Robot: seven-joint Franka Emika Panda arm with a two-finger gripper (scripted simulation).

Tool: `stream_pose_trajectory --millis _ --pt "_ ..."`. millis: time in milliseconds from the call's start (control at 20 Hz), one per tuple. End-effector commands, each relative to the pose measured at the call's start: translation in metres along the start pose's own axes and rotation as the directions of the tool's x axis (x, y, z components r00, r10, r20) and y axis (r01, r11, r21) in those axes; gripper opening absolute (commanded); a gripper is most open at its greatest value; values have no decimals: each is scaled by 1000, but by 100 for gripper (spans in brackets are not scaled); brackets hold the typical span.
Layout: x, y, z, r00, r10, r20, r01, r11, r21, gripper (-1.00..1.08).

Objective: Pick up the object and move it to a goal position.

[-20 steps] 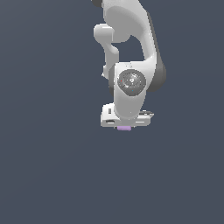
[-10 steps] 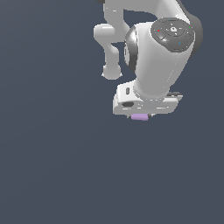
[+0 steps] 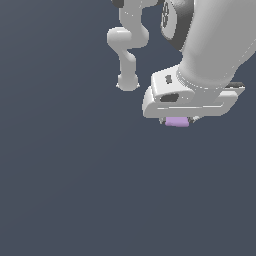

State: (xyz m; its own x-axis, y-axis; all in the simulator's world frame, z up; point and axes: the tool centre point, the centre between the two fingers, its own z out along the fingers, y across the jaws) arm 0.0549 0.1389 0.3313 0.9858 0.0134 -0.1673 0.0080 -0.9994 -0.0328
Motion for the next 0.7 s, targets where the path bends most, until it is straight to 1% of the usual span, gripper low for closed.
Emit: stream_pose_trajectory --millis 0,300,650 --pt "0 -5 -10 1000 1 1 -1 1000 0 -100" --pt "1 -13 -25 1000 0 2 0 1000 0 -100" --pt "2 -15 -30 1000 0 2 0 1000 0 -100"
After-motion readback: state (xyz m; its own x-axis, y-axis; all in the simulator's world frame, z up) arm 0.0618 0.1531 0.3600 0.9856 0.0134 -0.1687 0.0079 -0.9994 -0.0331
